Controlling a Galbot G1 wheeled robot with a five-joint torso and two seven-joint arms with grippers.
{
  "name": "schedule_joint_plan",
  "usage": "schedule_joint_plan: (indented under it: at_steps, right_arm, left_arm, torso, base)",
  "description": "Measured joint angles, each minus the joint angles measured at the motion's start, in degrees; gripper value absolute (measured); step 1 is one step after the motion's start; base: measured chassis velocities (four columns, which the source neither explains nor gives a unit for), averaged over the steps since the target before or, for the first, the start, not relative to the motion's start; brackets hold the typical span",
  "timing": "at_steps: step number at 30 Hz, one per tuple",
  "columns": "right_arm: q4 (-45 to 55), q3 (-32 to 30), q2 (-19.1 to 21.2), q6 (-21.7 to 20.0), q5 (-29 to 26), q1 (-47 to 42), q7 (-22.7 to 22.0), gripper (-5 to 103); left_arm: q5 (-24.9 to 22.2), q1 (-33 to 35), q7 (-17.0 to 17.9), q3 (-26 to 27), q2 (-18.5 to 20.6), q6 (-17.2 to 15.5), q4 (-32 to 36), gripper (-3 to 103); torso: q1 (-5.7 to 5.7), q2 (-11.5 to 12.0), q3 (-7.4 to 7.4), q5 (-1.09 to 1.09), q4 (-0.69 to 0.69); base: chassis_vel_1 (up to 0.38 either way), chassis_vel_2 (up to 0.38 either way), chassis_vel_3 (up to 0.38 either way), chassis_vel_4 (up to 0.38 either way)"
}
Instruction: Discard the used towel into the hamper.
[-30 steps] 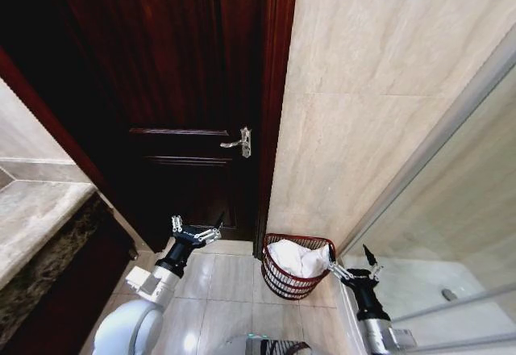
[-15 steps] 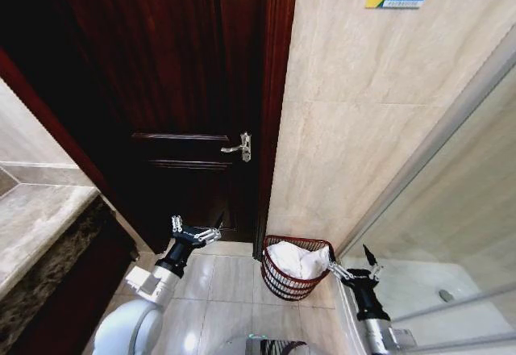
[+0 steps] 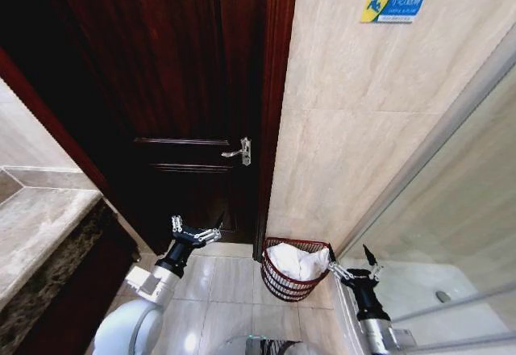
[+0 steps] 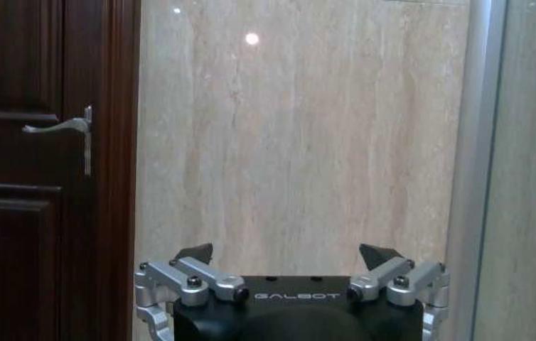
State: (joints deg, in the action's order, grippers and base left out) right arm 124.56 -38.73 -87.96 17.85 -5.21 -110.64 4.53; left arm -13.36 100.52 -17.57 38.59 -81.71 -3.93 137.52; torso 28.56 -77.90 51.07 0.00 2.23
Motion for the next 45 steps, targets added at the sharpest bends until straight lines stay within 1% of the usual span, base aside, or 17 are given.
schedule_joint_plan:
  at_steps: [1, 8, 9, 12, 16, 20, 21, 25, 26, 28, 29, 31, 35, 45]
  right_arm:
    - [0.00, 0.00, 0.00, 0.00, 0.00, 0.00, 0.00, 100]
    - [0.00, 0.00, 0.00, 0.00, 0.00, 0.00, 0.00, 100]
    - [0.00, 0.00, 0.00, 0.00, 0.00, 0.00, 0.00, 100]
    - [0.00, 0.00, 0.00, 0.00, 0.00, 0.00, 0.00, 100]
    - [0.00, 0.00, 0.00, 0.00, 0.00, 0.00, 0.00, 100]
    - [0.00, 0.00, 0.00, 0.00, 0.00, 0.00, 0.00, 100]
    - [0.00, 0.00, 0.00, 0.00, 0.00, 0.00, 0.00, 100]
    - [0.00, 0.00, 0.00, 0.00, 0.00, 0.00, 0.00, 100]
    - [0.00, 0.00, 0.00, 0.00, 0.00, 0.00, 0.00, 100]
    - [0.00, 0.00, 0.00, 0.00, 0.00, 0.00, 0.00, 100]
    - [0.00, 0.00, 0.00, 0.00, 0.00, 0.00, 0.00, 100]
    - [0.00, 0.00, 0.00, 0.00, 0.00, 0.00, 0.00, 100]
    - [0.00, 0.00, 0.00, 0.00, 0.00, 0.00, 0.00, 100]
    - [0.00, 0.00, 0.00, 0.00, 0.00, 0.00, 0.00, 100]
  left_arm:
    - [0.00, 0.00, 0.00, 0.00, 0.00, 0.00, 0.00, 100]
    - [0.00, 0.00, 0.00, 0.00, 0.00, 0.00, 0.00, 100]
    - [0.00, 0.00, 0.00, 0.00, 0.00, 0.00, 0.00, 100]
    - [0.00, 0.00, 0.00, 0.00, 0.00, 0.00, 0.00, 100]
    - [0.00, 0.00, 0.00, 0.00, 0.00, 0.00, 0.00, 100]
    - [0.00, 0.00, 0.00, 0.00, 0.00, 0.00, 0.00, 100]
    - [0.00, 0.00, 0.00, 0.00, 0.00, 0.00, 0.00, 100]
    - [0.00, 0.00, 0.00, 0.00, 0.00, 0.00, 0.00, 100]
    - [0.00, 0.00, 0.00, 0.00, 0.00, 0.00, 0.00, 100]
    - [0.00, 0.00, 0.00, 0.00, 0.00, 0.00, 0.00, 100]
    - [0.00, 0.00, 0.00, 0.00, 0.00, 0.00, 0.00, 100]
    - [0.00, 0.00, 0.00, 0.00, 0.00, 0.00, 0.00, 100]
    - [0.00, 0.00, 0.00, 0.00, 0.00, 0.00, 0.00, 100]
    - [0.00, 0.00, 0.00, 0.00, 0.00, 0.00, 0.00, 100]
  torso:
    - [0.00, 0.00, 0.00, 0.00, 0.00]
    - [1.19, -2.58, 1.39, 0.00, 0.00]
    - [1.19, -2.58, 1.39, 0.00, 0.00]
    - [1.83, -4.00, 2.18, 0.00, 0.00]
    - [2.24, -4.89, 2.67, 0.00, 0.00]
    - [3.13, -6.79, 3.68, 0.00, 0.00]
    - [3.13, -6.79, 3.68, 0.00, 0.00]
    - [3.91, -8.52, 4.61, 0.00, 0.00]
    - [3.91, -8.52, 4.61, 0.00, 0.00]
    - [4.46, -9.67, 5.21, 0.00, 0.00]
    - [4.46, -9.67, 5.21, 0.00, 0.00]
    - [4.92, -10.65, 5.74, 0.00, 0.00]
    - [5.13, -11.12, 6.02, 0.00, 0.00]
    - [5.11, -11.04, 6.00, 0.00, 0.00]
  base:
    - [0.000, 0.000, 0.000, 0.000]
    - [0.000, 0.000, 0.000, 0.000]
    - [0.000, 0.000, 0.000, 0.000]
    - [0.000, 0.000, 0.000, 0.000]
    - [0.000, 0.000, 0.000, 0.000]
    - [0.000, 0.000, 0.000, 0.000]
    - [0.000, 0.000, 0.000, 0.000]
    - [0.000, 0.000, 0.000, 0.000]
    - [0.000, 0.000, 0.000, 0.000]
    - [0.000, 0.000, 0.000, 0.000]
    - [0.000, 0.000, 0.000, 0.000]
    - [0.000, 0.000, 0.000, 0.000]
    - [0.000, 0.000, 0.000, 0.000]
    - [0.000, 0.000, 0.000, 0.000]
